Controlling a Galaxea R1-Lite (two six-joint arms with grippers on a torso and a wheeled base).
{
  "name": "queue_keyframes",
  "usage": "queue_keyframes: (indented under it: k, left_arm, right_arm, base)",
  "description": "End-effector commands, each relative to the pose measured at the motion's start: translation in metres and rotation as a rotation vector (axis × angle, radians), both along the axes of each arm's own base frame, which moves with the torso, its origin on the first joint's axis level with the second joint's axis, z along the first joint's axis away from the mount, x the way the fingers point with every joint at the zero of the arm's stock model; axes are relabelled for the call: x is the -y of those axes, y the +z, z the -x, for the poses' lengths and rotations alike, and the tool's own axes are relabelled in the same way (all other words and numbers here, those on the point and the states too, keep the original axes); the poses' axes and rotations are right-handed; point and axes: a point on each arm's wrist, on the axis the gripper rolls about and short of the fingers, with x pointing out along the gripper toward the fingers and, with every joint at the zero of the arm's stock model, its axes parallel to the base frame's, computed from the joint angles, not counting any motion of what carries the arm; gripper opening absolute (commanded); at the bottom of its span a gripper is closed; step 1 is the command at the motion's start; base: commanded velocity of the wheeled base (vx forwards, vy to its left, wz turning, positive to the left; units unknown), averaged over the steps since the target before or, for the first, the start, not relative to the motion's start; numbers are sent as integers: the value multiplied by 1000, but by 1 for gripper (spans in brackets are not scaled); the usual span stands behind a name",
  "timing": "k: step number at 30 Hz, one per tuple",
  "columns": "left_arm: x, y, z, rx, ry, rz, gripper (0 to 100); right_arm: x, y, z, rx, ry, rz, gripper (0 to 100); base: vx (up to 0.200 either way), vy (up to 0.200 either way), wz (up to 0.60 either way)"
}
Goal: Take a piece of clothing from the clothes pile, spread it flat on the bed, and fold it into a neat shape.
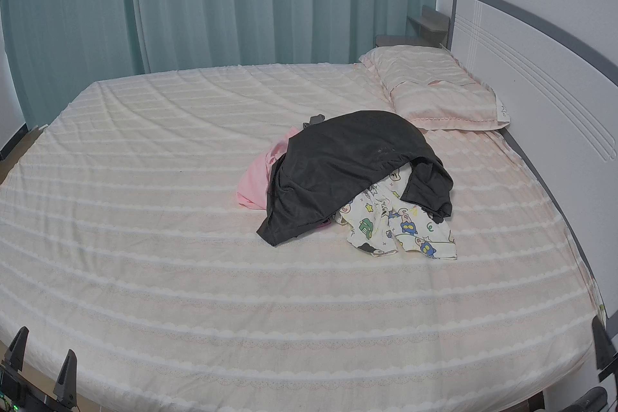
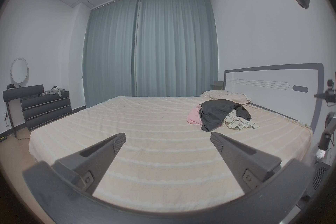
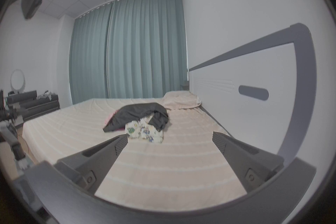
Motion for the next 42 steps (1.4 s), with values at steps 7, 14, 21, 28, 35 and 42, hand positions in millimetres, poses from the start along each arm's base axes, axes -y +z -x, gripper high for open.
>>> queue_keyframes:
  k: [7,14,21,28,35,42]
  left_arm:
    - [0,-5,0,-1,0,0,100]
    - [0,-5,0,-1,0,0,100]
    - [0,-5,0,-1,2,-1,100]
    - [0,-5,0,-1,0,-1,100]
    - [0,-5,0,-1,0,0,100]
    - [0,-5,0,-1,2,0,100]
  right_arm:
    - [-3,53,-74,-335,155,-92,100]
    - [-4,42,-121,-544,188,-118,100]
    - [-3,22,-198,-619,175,-125,100]
    - [-11,0,-264,-642,178,-186,100]
    - [-27,-23,-326,-619,170,-284,100]
    - [-39,-57,-366,-678,173,-306,100]
  base:
    - [0,0,0]
    - [0,0,0]
    - [0,0,0]
    - [0,0,0]
    - [0,0,0]
    - [0,0,0]
